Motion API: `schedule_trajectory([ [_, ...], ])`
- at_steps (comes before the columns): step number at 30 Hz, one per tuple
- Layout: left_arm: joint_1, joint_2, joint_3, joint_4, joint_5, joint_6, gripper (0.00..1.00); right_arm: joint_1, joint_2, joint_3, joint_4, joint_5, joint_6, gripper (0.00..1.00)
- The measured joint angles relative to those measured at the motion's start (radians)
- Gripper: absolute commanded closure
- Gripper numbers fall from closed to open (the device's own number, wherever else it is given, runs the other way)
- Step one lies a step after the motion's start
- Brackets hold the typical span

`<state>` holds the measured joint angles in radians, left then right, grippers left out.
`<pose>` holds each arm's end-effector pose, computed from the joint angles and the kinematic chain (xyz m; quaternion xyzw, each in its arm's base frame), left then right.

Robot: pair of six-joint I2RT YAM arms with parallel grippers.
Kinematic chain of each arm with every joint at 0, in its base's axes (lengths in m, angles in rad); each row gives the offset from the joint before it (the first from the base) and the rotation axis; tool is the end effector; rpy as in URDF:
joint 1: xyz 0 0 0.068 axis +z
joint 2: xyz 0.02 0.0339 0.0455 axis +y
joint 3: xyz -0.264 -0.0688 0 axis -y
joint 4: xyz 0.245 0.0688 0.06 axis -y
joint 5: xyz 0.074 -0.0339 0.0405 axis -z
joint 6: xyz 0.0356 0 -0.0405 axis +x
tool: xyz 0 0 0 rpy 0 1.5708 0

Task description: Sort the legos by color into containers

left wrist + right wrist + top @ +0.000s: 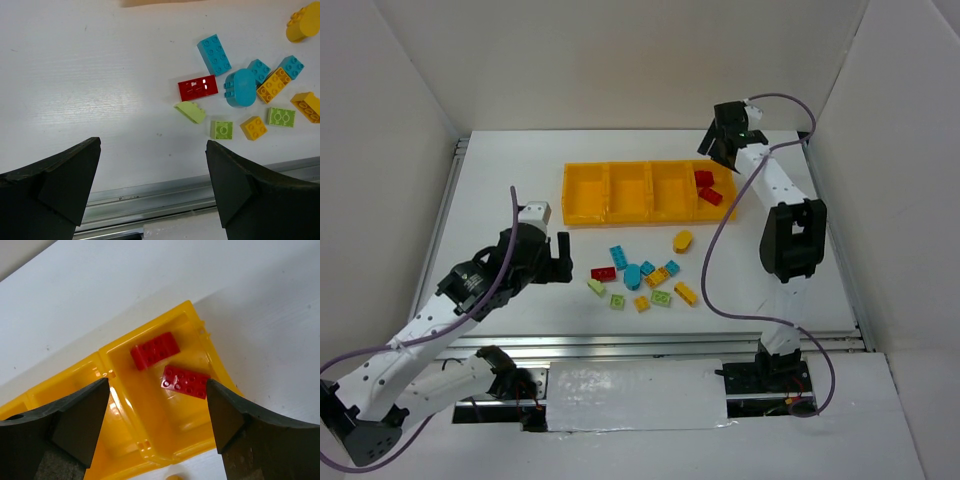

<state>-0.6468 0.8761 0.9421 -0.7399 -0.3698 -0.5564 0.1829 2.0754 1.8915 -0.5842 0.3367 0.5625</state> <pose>0.1476 -0.0954 0.3255 -0.0396 0.8885 -0.1046 0.4451 0.4710 0.0752 0.2840 0.2355 0.8789 -0.0034 0.4149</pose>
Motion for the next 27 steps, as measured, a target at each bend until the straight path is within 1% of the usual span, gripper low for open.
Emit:
schedule_trajectory([
  [4, 0.0, -0.026, 0.0, 0.0, -0.005, -0.001, 0.0, 0.003, -0.035, -0.003, -0.014, -0.014, -0.004, 0.14],
  [6, 0.0, -0.037, 0.0, -0.001, -0.018, -0.004, 0.0, 0.014, -0.087, -0.049, -0.008, -0.027, -0.009, 0.08],
  [8, 0.0, -0.047, 0.0, -0.006, -0.049, -0.026, 0.0, 0.053, -0.173, -0.126, -0.009, -0.042, -0.018, 0.06],
  [9, 0.0, -0.051, 0.0, -0.013, -0.064, -0.034, 0.01, 0.085, -0.223, -0.17, -0.002, -0.045, -0.024, 0.0],
  [10, 0.0, -0.058, 0.0, -0.023, -0.089, -0.052, 0.0, 0.129, -0.283, -0.233, 0.019, -0.048, -0.029, 0.0],
  [12, 0.0, -0.081, 0.0, -0.048, -0.138, -0.079, 0.0, 0.26, -0.402, -0.358, 0.053, -0.058, -0.035, 0.0],
  [15, 0.0, -0.131, 0.0, -0.076, -0.199, -0.117, 0.01, 0.475, -0.488, -0.466, 0.091, -0.104, -0.037, 0.0],
  [18, 0.0, -0.168, 0.0, -0.092, -0.24, -0.142, 0.01, 0.59, -0.457, -0.484, 0.107, -0.132, -0.038, 0.03],
  [22, 0.0, -0.184, 0.0, -0.099, -0.262, -0.159, 0.01, 0.671, -0.312, -0.453, 0.106, -0.142, -0.062, 0.08],
  [24, 0.0, -0.179, 0.0, -0.099, -0.263, -0.159, 0.0, 0.71, -0.237, -0.423, 0.077, -0.132, -0.064, 0.09],
  [26, 0.0, -0.172, 0.0, -0.1, -0.263, -0.159, 0.0, 0.755, -0.184, -0.397, 0.048, -0.107, -0.055, 0.09],
  [27, 0.0, -0.172, 0.0, -0.1, -0.263, -0.159, 0.01, 0.777, -0.17, -0.387, 0.032, -0.089, -0.05, 0.06],
])
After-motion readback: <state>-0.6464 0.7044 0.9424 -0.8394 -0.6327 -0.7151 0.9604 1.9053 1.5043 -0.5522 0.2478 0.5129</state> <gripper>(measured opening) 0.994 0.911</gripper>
